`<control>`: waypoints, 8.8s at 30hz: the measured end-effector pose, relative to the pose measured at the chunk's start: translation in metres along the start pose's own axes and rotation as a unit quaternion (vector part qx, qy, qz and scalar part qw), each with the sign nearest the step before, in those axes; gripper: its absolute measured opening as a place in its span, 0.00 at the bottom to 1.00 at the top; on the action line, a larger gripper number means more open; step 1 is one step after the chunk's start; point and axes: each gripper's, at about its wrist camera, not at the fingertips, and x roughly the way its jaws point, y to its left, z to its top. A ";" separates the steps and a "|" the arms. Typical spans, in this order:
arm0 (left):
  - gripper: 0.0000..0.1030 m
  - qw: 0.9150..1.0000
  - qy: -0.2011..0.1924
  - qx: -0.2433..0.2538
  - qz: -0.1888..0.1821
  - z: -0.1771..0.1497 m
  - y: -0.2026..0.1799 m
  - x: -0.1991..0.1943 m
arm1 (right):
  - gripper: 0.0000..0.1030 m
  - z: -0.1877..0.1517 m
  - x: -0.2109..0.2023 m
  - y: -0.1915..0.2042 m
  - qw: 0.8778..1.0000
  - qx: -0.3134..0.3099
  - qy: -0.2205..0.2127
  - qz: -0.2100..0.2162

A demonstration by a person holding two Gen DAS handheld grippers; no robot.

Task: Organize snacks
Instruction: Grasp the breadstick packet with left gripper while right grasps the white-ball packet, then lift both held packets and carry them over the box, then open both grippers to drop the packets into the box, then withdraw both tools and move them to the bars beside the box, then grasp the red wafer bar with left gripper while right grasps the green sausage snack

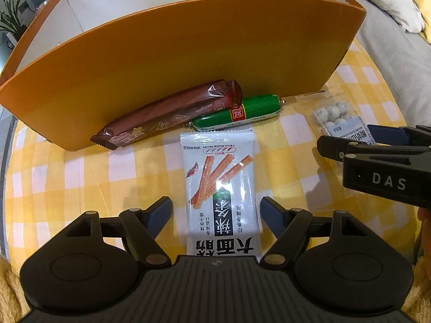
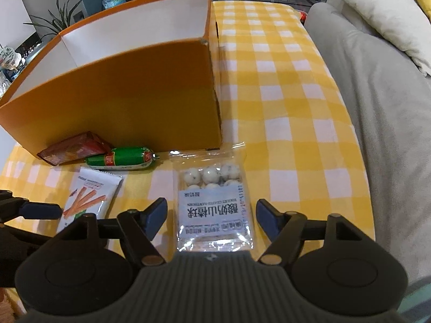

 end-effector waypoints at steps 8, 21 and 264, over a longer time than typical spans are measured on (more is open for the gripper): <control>0.63 1.000 -0.005 0.005 -0.006 0.001 -0.005 -0.001 | 0.59 -0.001 0.005 0.008 0.999 -0.027 -0.003 -0.018; 0.53 1.000 -0.011 0.007 -0.014 0.001 -0.008 -0.001 | 0.54 -0.005 0.001 0.015 0.998 -0.056 0.005 -0.022; 0.73 0.931 -0.030 0.358 -0.061 0.015 0.016 -0.005 | 0.48 0.040 0.023 0.077 0.975 -0.196 -0.008 0.105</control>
